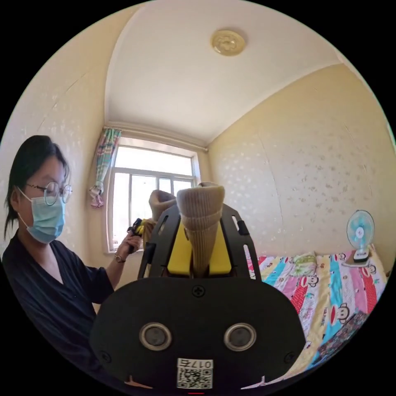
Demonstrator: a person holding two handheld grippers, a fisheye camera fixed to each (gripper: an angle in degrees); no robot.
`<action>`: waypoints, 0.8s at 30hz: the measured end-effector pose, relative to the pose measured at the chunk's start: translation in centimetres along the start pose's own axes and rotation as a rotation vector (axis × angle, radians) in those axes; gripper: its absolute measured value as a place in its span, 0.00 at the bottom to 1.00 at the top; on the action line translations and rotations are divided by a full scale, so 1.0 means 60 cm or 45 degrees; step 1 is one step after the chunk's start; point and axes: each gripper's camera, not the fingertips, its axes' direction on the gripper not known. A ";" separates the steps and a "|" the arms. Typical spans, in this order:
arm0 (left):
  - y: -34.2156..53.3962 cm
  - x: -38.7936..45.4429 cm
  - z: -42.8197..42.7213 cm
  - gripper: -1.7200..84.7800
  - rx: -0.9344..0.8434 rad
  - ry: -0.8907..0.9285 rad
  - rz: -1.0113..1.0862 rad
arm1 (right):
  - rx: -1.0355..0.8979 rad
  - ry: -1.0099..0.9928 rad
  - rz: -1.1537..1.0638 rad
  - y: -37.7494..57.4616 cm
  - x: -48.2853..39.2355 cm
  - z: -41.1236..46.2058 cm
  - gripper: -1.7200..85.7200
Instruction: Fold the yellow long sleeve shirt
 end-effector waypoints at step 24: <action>0.344 -0.481 0.113 0.16 -0.853 -0.478 -0.733 | -1.368 0.111 0.533 0.539 0.177 0.295 0.11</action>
